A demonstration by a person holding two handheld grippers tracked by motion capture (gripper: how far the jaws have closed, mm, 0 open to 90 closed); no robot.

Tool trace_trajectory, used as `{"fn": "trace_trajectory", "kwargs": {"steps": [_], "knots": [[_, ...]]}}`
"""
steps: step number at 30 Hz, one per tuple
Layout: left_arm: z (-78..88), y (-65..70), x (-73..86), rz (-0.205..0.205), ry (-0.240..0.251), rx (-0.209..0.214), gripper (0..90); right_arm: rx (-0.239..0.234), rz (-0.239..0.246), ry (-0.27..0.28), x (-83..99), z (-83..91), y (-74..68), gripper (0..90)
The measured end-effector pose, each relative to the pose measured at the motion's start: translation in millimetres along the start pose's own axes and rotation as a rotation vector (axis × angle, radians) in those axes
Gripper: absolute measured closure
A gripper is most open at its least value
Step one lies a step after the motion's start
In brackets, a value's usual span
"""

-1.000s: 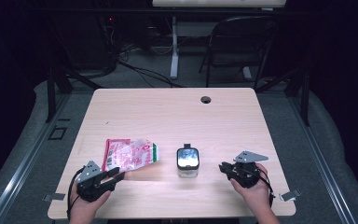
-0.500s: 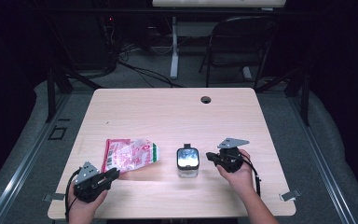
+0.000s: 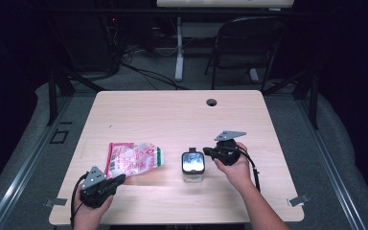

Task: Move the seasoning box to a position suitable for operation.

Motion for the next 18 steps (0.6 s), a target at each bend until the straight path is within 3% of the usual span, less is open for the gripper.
{"fn": "trace_trajectory", "kwargs": {"steps": [7, 13, 18], "knots": [[-3.0, 5.5, -0.9, -0.025, -0.007, 0.009, 89.7, -0.021, -0.002, 0.036, -17.5, 4.7, -6.7, 90.0], [-4.2, 7.4, -1.2, -0.029, -0.013, 0.015, 89.7, -0.034, 0.02, -0.007, -20.4, 2.0, -11.1, 89.3], [-5.3, 9.6, -1.1, -0.037, -0.012, 0.016, 89.7, -0.038, 0.023, -0.009, -19.3, 3.5, -15.3, 90.0]]}}
Point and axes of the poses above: each handheld gripper's, and its own axes: z roughly backward along the jaws, x roughly out of its underside, y roughly to its right, the point moved 8 cm from there along -z, roughly forward along the jaws, and after that the axes turned 7 degrees about x, right-handed, at the moved point
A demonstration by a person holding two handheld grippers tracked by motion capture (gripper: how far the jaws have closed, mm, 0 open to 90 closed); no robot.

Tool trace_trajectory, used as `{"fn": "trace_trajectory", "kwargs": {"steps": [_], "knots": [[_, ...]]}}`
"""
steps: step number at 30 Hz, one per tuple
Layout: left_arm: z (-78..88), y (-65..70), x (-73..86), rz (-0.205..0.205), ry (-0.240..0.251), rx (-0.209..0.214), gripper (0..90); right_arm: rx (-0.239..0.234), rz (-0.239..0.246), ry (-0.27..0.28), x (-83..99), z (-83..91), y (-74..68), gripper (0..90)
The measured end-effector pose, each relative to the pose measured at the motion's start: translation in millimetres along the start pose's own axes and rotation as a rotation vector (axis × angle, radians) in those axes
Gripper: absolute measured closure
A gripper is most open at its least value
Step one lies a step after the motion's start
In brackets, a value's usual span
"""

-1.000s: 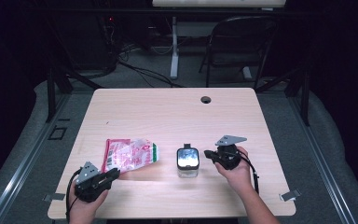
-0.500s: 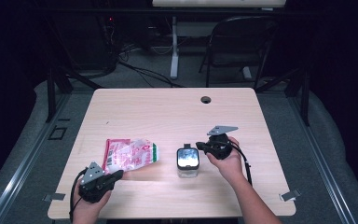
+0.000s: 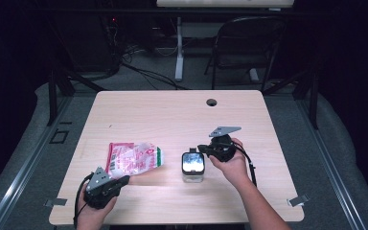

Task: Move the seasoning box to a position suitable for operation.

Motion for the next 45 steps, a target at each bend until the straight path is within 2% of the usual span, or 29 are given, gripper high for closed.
{"fn": "trace_trajectory", "kwargs": {"steps": [8, 13, 18, 23, 26, 30, 34, 37, 41, 45], "knots": [[-0.8, 1.9, -1.3, -0.003, 0.004, -0.002, 89.6, 0.037, 0.073, -0.033, 6.1, 10.5, -5.7, 90.0], [-4.8, 4.1, -2.0, -0.01, -0.006, 0.001, 89.5, 0.061, 0.094, -0.037, 15.5, 22.5, -9.9, 90.0], [-15.7, 16.7, -9.0, -0.056, -0.02, 0.008, 89.6, 0.05, 0.077, -0.023, 27.5, 35.3, -16.6, 90.0], [-29.1, 32.0, -12.9, -0.114, -0.046, 0.025, 89.5, 0.0, 0.071, -0.012, 39.2, 46.4, -28.8, 90.0], [-33.5, 36.6, -12.3, -0.127, -0.055, 0.028, 89.0, -0.03, 0.068, 0.008, 44.9, 51.9, -33.4, 87.9], [-34.8, 35.0, -8.5, -0.12, -0.066, 0.03, 88.1, 0.032, 0.071, 0.04, 55.2, 57.2, -25.5, 82.3], [-32.3, 31.2, -5.9, -0.094, -0.063, 0.038, 87.2, 0.072, 0.067, 0.033, 67.8, 52.7, -13.7, 72.9], [-30.9, 28.4, -4.2, -0.078, -0.059, 0.033, 86.4, 0.065, 0.059, -0.005, 79.4, 40.2, -7.9, 68.5], [-30.5, 27.4, -1.6, -0.071, -0.061, 0.032, 85.3, 0.069, 0.062, -0.053, 89.3, 23.6, -4.3, 66.8], [-28.8, 28.0, 1.0, -0.078, -0.065, 0.026, 83.9, 0.063, 0.058, -0.062, 89.8, 12.7, -2.5, 66.0]]}}
Point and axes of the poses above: each handheld gripper's, and its own axes: z roughly backward along the jaws, x roughly out of its underside, y roughly to its right, the point moved 8 cm from there along -z, roughly forward along the jaws, and after that the axes turned 7 degrees about x, right-handed, at the moved point
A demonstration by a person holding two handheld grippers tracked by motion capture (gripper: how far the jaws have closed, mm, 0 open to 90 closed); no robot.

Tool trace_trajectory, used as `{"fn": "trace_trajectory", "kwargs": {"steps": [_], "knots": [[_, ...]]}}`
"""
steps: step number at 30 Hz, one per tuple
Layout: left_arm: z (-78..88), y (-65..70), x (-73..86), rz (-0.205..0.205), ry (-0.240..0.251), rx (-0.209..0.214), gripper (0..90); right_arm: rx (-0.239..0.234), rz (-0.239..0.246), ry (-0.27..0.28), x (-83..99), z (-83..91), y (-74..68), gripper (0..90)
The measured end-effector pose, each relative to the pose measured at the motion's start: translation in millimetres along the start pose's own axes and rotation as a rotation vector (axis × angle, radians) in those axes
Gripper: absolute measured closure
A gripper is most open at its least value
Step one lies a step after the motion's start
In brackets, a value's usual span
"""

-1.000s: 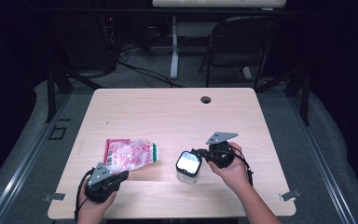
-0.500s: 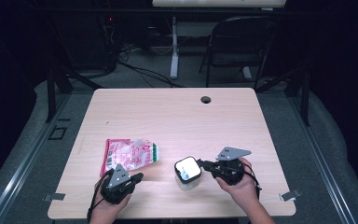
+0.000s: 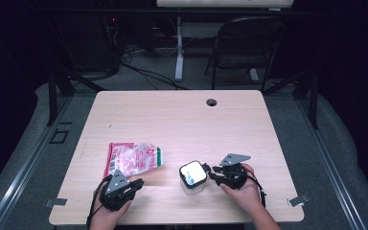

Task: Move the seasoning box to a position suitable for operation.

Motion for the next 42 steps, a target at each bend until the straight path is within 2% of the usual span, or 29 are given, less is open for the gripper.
{"fn": "trace_trajectory", "kwargs": {"steps": [3, 7, 9, 14, 17, 24, 30, 34, 38, 42], "knots": [[1.8, -0.5, 1.6, -0.001, -0.002, -0.004, 83.4, 0.002, 0.012, 0.001, -1.0, -7.0, -1.6, 66.2], [3.7, -0.3, 2.4, 0.004, 0.005, -0.002, 83.9, -0.002, 0.033, -0.011, -0.1, -11.0, -3.6, 72.9], [4.2, 0.2, 2.1, 0.007, 0.008, 0.003, 83.8, -0.01, 0.047, -0.01, -0.7, -9.2, -5.1, 78.5], [2.6, 1.4, 0.0, -0.002, 0.011, 0.016, 83.2, 0.008, 0.108, -0.045, 3.9, -0.7, -11.2, 78.7], [-0.1, 2.7, -3.0, -0.005, 0.017, 0.03, 82.5, 0.007, 0.116, -0.051, 7.9, 4.3, -16.1, 78.1], [-8.4, 6.9, -9.1, -0.02, 0.015, 0.062, 80.7, -0.015, 0.096, -0.054, 15.2, 14.2, -32.1, 75.8], [-13.2, 9.1, -10.6, -0.029, 0.004, 0.083, 80.0, -0.033, 0.116, -0.043, 18.3, 21.5, -45.4, 74.1], [-13.4, 10.7, -11.1, -0.026, 0.008, 0.088, 78.0, -0.039, 0.076, -0.024, 17.7, 26.7, -43.9, 69.5], [-11.1, 10.1, -11.0, -0.013, 0.014, 0.092, 74.4, -0.045, 0.026, 0.001, 18.5, 39.8, -41.9, 65.7], [-8.3, 7.6, -10.8, 0.001, 0.019, 0.09, 72.7, -0.036, 0.004, 0.025, 19.1, 53.4, -41.7, 62.8]]}}
Point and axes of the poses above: each handheld gripper's, and its own axes: z roughly backward along the jaws, x roughly out of its underside, y roughly to its right, the point moved 8 cm from there along -z, roughly forward along the jaws, and after that the axes turned 7 degrees about x, right-handed, at the moved point
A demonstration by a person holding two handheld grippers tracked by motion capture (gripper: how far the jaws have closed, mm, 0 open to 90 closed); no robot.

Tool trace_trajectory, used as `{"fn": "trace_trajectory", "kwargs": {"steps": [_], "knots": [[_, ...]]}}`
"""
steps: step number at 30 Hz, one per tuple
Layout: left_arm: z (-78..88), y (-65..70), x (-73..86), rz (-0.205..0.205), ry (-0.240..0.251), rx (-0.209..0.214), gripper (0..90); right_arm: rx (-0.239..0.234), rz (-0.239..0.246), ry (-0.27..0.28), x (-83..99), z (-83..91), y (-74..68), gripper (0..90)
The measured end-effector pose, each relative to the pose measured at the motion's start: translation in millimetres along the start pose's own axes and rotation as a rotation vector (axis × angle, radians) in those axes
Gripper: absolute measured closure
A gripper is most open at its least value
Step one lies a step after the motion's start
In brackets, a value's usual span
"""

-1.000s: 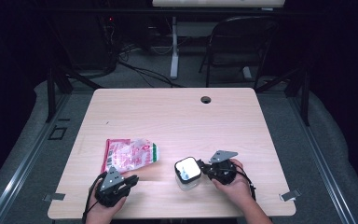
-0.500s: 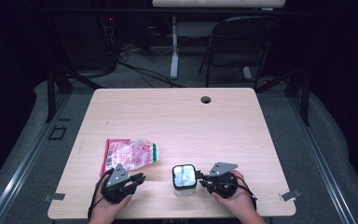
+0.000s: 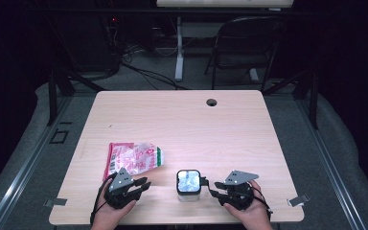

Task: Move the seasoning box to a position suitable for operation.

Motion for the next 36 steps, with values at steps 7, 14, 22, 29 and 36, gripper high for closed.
{"fn": "trace_trajectory", "kwargs": {"steps": [7, 14, 22, 29, 36], "knots": [[1.2, -1.4, -2.7, -0.005, 0.022, -0.022, 69.8, 0.023, -0.023, -0.004, -3.0, 7.0, -1.3, 60.8], [-2.5, 0.2, -2.5, 0.009, 0.01, 0.014, 72.5, 0.014, -0.07, 0.037, -13.6, 13.1, -1.5, 66.4], [-6.4, 4.3, -22.4, 0.015, 0.029, 0.052, 66.7, 0.049, -0.085, 0.08, -42.7, 23.9, 4.6, 75.6], [-20.3, 3.4, -47.1, 0.038, 0.042, 0.043, 61.6, 0.048, -0.113, 0.058, -57.5, 20.3, 8.7, 78.4], [-31.5, 13.1, -74.0, -0.001, 0.037, 0.093, 75.2, 0.048, -0.106, 0.04, -72.7, 13.0, 0.6, 83.0]]}}
Point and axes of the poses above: each handheld gripper's, and its own axes: z roughly backward along the jaws, x roughly out of its underside, y roughly to its right, the point moved 8 cm from there along -z, roughly forward along the jaws, and after that the axes turned 7 degrees about x, right-handed, at the moved point
